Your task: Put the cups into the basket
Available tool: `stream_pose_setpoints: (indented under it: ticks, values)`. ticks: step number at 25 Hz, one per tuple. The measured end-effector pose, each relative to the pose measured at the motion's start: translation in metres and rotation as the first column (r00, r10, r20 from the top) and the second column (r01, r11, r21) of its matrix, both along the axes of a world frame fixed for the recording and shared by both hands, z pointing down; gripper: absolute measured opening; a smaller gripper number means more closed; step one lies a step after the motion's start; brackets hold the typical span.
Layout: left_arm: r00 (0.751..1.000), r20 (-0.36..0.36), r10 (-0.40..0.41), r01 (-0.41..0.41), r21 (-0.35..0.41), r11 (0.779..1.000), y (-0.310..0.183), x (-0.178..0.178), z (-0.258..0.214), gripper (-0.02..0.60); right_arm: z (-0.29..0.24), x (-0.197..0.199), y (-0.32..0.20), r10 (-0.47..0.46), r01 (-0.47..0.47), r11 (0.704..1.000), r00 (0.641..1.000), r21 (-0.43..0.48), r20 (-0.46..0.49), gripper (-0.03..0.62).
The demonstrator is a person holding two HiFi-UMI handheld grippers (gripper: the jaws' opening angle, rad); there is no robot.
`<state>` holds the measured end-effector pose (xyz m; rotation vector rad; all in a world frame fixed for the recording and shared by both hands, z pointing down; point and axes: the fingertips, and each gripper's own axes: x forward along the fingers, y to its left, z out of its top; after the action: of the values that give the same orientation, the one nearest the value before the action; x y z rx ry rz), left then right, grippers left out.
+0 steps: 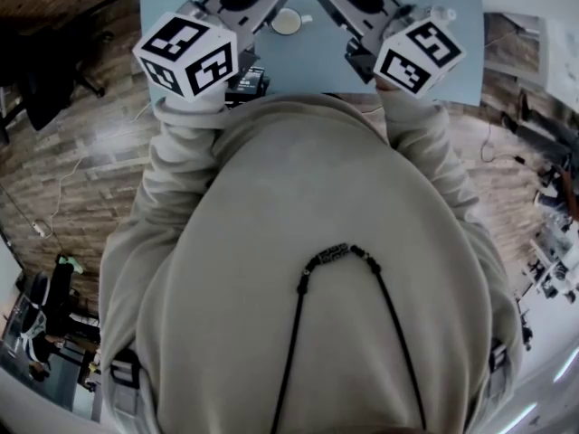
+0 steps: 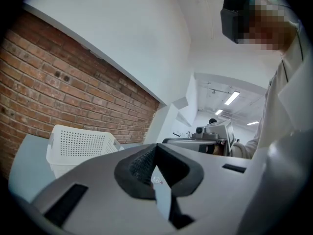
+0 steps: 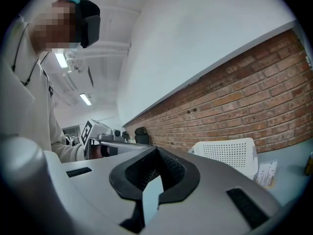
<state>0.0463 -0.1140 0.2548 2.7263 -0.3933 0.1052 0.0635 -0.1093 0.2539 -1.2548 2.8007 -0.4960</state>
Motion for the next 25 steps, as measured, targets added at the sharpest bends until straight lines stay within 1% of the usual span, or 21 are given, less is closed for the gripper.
stream_pose_setpoints:
  ticks: [3, 6, 10, 13, 18, 22, 25]
  values:
    - [0.998, 0.021, 0.054, -0.053, -0.028, 0.998, 0.002, 0.003, 0.013, -0.003, 0.005, 0.0, 0.003, 0.016, -0.016, 1.0, 0.998, -0.001, -0.057, 0.012]
    - [0.998, 0.023, 0.064, -0.063, -0.043, 0.997, -0.003, 0.004, 0.02, -0.003, 0.013, 0.005, 0.002, 0.025, -0.027, 1.0, 0.994, -0.013, -0.108, 0.012]
    - [0.997, 0.031, 0.07, -0.068, -0.06, 0.996, -0.001, 0.005, 0.025, -0.003, 0.023, 0.009, 0.004, 0.006, -0.012, 0.999, 0.993, -0.046, -0.117, 0.012]
    - [0.995, 0.056, 0.08, -0.077, -0.057, 0.995, -0.005, 0.008, 0.03, -0.003, 0.021, 0.01, -0.006, -0.014, 0.009, 0.999, 0.991, -0.039, -0.133, 0.012]
    - [0.999, 0.034, 0.029, -0.027, -0.081, 0.996, -0.012, 0.002, 0.033, -0.003, 0.03, 0.0, -0.015, -0.098, 0.089, 0.994, 0.98, -0.06, -0.172, 0.012]
    - [0.999, 0.042, -0.014, 0.018, -0.089, 0.996, -0.021, -0.004, 0.042, -0.003, 0.039, -0.005, -0.022, -0.135, 0.123, 0.989, 0.977, -0.082, -0.165, 0.012]
    - [0.999, 0.039, -0.03, 0.033, -0.1, 0.994, -0.025, -0.007, 0.048, -0.003, 0.046, -0.013, -0.024, -0.163, 0.148, 0.984, 0.971, -0.096, -0.174, 0.012]
